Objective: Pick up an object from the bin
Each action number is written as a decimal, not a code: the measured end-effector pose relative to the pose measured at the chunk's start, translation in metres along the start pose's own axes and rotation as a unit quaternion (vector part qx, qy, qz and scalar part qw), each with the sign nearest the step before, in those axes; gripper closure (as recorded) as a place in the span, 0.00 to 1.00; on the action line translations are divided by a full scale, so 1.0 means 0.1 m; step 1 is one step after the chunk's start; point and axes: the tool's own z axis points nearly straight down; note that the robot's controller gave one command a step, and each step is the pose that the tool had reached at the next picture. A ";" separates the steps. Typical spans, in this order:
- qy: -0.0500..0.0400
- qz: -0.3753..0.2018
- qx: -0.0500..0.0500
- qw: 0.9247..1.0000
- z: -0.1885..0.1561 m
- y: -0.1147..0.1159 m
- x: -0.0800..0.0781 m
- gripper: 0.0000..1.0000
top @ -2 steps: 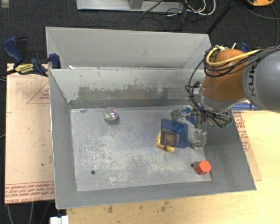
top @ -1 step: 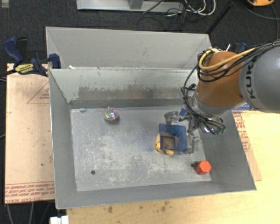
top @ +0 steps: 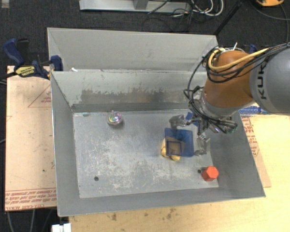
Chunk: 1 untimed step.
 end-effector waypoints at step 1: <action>0.000 -0.030 -0.001 1.000 0.31 -0.08 -0.09 0.00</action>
Offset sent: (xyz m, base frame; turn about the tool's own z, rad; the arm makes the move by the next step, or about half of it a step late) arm 0.0113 -0.0018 -0.0301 -0.0616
